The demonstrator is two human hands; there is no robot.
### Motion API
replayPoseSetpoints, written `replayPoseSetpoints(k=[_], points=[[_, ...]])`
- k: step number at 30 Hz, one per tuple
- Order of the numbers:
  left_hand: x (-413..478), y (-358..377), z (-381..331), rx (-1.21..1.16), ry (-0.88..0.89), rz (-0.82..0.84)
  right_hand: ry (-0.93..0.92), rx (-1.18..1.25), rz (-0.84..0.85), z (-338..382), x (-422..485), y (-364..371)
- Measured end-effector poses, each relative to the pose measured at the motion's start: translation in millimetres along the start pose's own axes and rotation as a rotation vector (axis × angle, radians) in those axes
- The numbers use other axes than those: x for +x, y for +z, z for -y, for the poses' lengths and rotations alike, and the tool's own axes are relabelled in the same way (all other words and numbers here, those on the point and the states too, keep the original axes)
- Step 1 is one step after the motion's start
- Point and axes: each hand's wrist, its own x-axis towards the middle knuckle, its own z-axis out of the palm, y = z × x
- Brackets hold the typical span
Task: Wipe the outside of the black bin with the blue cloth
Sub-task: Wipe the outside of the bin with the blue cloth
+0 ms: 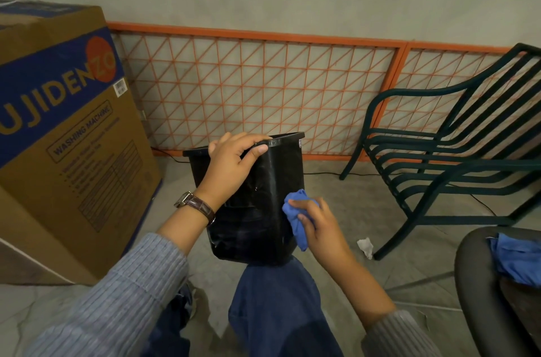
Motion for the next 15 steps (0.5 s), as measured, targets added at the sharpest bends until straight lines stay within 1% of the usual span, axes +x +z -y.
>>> replayPoseSetpoints(k=[3,5,7,9,12,13,15], points=[[-2,-2,1,-0.002,-0.013,-0.013,-0.037,-0.005,-0.013,7,-1,6],[-2,-2,3,-0.007,-0.022,-0.024,-0.113,-0.049,0.019,5,-11,12],[-3,-3,4,-0.017,-0.023,-0.022,-0.145,-0.095,0.068,-2,-18,9],[-4,-3,3,-0.019,-0.014,-0.019,-0.122,-0.116,0.082,-9,-13,4],[-5,-3,3,-0.019,-0.027,-0.028,-0.022,-0.066,0.014,-6,-5,5],[-5,-4,4,-0.018,-0.033,-0.032,-0.020,-0.044,0.004,-3,-6,8],[-5,-4,6,-0.013,-0.042,-0.033,-0.085,-0.059,0.028,1,-16,15]])
